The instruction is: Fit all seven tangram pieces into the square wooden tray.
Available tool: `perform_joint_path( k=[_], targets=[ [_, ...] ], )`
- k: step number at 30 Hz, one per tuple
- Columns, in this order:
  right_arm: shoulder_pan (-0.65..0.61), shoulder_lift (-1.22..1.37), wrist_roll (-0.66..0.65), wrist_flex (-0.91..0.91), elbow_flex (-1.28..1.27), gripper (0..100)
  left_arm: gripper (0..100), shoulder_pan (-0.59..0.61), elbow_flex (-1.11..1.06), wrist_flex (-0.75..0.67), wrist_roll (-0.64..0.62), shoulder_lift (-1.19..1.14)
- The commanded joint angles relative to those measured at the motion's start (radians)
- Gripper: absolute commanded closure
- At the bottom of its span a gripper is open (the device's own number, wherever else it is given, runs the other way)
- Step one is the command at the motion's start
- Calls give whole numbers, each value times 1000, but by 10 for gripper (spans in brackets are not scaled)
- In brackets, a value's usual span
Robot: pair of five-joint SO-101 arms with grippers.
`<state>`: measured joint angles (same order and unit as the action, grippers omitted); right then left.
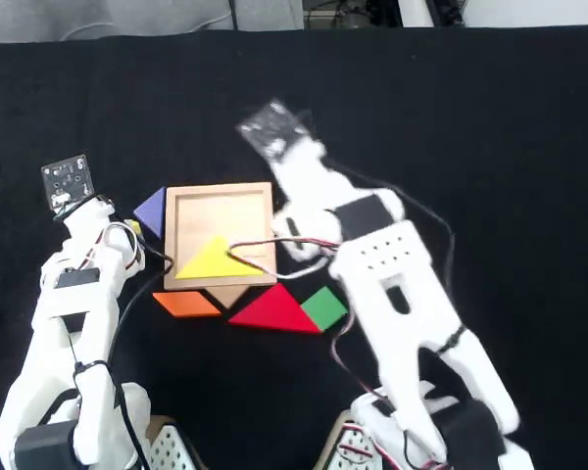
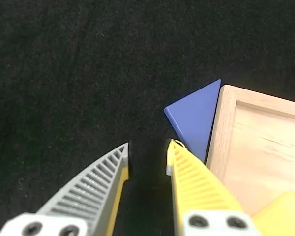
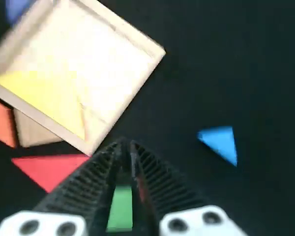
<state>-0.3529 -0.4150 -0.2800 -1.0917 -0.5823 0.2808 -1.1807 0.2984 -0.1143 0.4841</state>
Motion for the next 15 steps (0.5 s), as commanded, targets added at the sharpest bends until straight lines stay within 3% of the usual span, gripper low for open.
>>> perform_joint_path(
  k=[1, 4, 7, 10, 15],
  targets=[
    [124, -54, 8, 35, -76, 987, 859, -67, 31, -14, -51, 6],
    [245, -54, 17, 77, -110, 987, 859, -108, 48, 87, -31, 12],
    [328, -54, 137, 183, -183, 987, 860, -119, 97, 249, 11, 52],
    [348, -54, 207, 344, -302, 987, 860, -110, 111, 351, 8, 109],
    [345, -58, 161, 554, -444, 987, 862, -128, 51, 422, 8, 190]
  ],
)
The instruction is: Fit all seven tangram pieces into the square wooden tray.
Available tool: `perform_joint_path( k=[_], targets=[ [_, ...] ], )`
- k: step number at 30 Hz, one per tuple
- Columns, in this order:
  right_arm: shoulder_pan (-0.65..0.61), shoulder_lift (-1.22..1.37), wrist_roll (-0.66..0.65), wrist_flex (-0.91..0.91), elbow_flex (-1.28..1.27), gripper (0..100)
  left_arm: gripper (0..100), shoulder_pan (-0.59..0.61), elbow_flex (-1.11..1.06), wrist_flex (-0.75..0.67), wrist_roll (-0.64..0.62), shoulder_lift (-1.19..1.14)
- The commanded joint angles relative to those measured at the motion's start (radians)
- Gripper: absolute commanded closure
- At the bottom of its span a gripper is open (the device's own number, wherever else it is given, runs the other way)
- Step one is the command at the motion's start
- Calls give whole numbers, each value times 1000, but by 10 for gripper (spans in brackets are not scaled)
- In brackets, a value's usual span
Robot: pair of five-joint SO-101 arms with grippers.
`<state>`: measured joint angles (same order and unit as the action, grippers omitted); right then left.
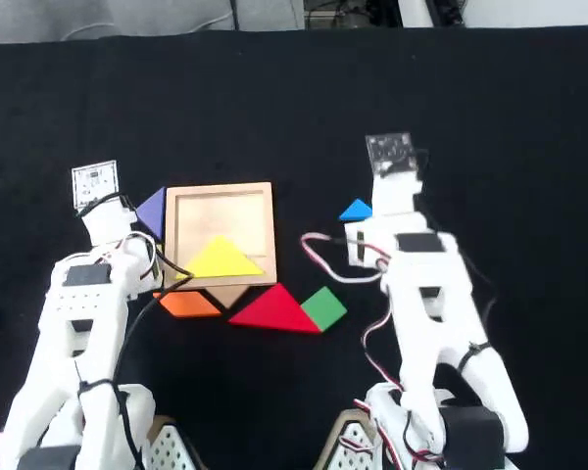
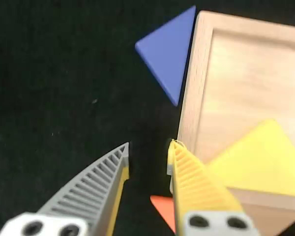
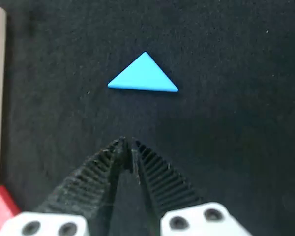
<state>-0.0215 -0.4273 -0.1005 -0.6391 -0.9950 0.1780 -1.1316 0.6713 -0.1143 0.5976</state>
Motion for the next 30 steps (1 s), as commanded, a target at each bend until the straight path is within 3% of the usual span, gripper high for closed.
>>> perform_joint_path(
  k=[1, 7, 12, 14, 17, 25, 30],
  targets=[
    [12, -47, -28, 100, -35, 987, 862, -27, -15, 51, 8, 97],
    [11, -48, -81, 83, -31, 987, 863, -41, -94, 87, -6, 302],
    [12, -47, -80, 87, -31, 987, 859, -217, -33, 408, -95, 638],
    [12, -42, -80, 114, -39, 987, 859, -306, -33, 437, -94, 763],
    [14, -41, -80, 126, -44, 987, 859, -355, -67, 402, 5, 873],
    [14, -41, -80, 149, -59, 987, 863, -377, -171, 384, 176, 895],
    [14, -41, -80, 149, -62, 987, 863, -441, -183, 413, 385, 885]
  ],
)
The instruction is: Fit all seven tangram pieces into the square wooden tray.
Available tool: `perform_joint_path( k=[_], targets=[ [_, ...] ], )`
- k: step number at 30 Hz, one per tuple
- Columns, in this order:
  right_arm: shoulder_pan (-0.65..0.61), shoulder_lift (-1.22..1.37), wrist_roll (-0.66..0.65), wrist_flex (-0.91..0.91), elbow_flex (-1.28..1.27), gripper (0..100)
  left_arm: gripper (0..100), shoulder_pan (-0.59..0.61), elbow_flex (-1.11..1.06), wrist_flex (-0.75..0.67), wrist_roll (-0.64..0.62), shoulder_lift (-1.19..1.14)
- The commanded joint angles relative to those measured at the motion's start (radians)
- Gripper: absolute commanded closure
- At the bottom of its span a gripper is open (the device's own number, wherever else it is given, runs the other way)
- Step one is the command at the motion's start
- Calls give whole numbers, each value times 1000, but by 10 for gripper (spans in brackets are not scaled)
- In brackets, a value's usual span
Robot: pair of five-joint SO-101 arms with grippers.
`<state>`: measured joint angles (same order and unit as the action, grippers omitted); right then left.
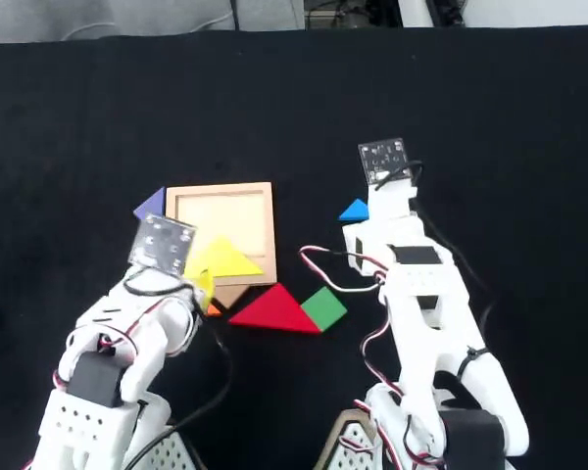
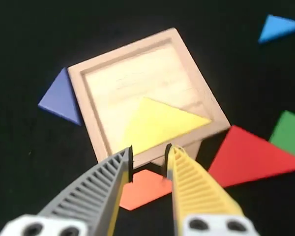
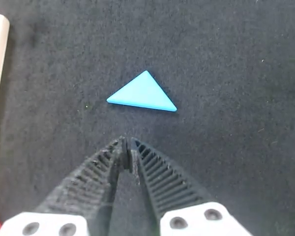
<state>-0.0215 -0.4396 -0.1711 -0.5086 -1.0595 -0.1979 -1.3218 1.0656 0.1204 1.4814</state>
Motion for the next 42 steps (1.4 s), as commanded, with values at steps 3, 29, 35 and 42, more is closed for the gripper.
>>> perform_joint_path(
  k=[3, 29, 35, 42],
  targets=[
    [14, -28, -9, 18, 2, 987, 859, -131, 31, 95, 265, 12],
    [32, 111, -11, 40, 65, 987, 738, -357, 553, 150, 730, -1057],
    [54, 114, -11, 40, 79, 987, 682, -361, 650, 150, 936, -1221],
    [155, 114, -3, 95, 79, 987, 694, -463, 714, 89, 1062, -1382]
  ],
)
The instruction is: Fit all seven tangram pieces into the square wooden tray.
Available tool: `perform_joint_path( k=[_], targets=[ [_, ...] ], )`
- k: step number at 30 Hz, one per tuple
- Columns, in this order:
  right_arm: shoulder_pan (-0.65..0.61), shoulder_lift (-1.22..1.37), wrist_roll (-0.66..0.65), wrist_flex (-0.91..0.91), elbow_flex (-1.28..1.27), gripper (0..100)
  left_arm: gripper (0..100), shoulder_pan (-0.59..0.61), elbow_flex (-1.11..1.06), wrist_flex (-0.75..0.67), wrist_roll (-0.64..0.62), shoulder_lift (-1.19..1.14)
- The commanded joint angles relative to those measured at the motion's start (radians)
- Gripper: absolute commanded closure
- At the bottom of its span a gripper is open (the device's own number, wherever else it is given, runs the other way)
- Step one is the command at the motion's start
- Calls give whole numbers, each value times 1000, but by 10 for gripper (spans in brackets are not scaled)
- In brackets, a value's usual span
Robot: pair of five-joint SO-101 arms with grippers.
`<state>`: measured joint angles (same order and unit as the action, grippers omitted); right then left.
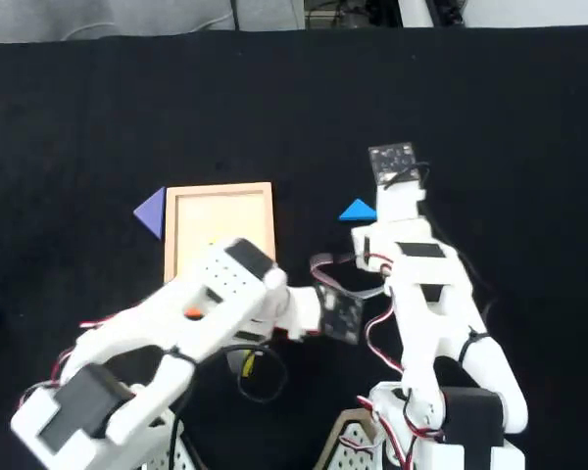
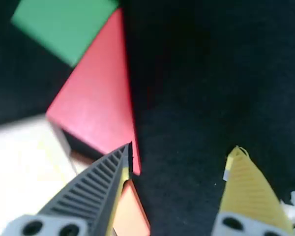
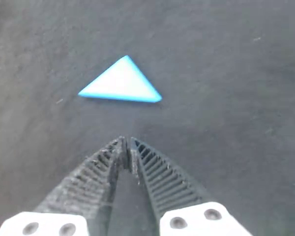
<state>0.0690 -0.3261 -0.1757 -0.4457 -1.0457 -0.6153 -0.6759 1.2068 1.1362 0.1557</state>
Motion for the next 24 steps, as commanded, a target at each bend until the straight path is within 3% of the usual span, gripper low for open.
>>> perform_joint_path(
  k=[1, 5, 9, 16, 24],
  targets=[
    [86, 1, 3, 32, 68, 987, 694, -48, 68, -89, 49, -77],
    [130, 1, 68, 34, 76, 987, 690, -51, 70, -199, 49, -152],
    [135, 1, 86, 34, 79, 987, 689, -53, 101, -201, 25, -157],
    [135, 1, 86, 34, 81, 987, 661, -44, 114, -210, -161, -66],
    [135, 1, 86, 34, 81, 987, 627, 19, 93, -282, -167, -61]
  ],
)
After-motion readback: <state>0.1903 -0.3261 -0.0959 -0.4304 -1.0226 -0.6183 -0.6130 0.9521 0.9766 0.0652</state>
